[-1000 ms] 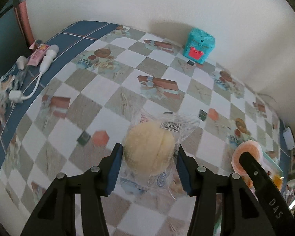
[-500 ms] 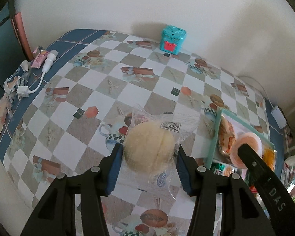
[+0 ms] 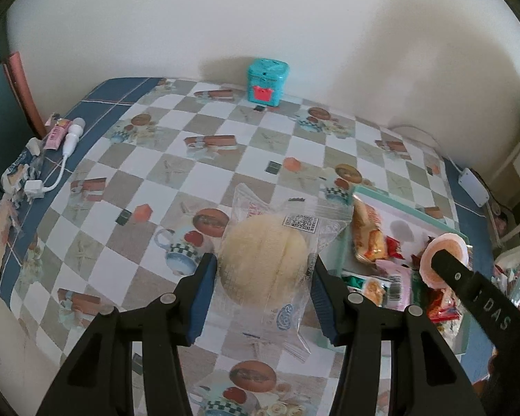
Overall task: Organize snacks
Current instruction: 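Carry the wrapped bun and pudding cup over the tray with both grippers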
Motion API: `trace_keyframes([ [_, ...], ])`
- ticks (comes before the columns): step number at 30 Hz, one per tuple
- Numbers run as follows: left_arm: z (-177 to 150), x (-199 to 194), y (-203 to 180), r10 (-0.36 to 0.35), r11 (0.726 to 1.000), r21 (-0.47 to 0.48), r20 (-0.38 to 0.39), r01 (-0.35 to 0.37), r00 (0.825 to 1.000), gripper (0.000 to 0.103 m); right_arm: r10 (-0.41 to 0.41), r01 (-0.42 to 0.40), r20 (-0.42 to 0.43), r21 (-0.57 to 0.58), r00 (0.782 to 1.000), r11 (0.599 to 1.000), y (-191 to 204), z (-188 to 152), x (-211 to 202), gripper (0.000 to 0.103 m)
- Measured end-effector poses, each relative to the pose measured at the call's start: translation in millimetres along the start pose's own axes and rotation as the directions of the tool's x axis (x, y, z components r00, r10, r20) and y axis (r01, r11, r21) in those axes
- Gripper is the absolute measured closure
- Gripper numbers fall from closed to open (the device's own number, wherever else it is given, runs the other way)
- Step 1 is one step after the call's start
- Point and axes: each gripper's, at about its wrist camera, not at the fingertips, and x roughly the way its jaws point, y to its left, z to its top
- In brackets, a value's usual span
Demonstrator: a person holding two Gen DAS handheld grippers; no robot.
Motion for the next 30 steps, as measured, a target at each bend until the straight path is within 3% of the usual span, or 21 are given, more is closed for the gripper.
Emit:
trace_keyframes([
  [15,-17,-3,-54,-0.040,0.993,0.115,-0.017,0.042,0.999,0.049,-0.065,0.066,-0.011,0.209,0.998,0.976,-91,15,-6,0.063],
  [30,-45,5,-120,-0.114,0.957,0.258,-0.076,0.130,0.991,0.049,-0.150,0.150,-0.025,0.338,0.988,0.929,-158,15,-17,0.063],
])
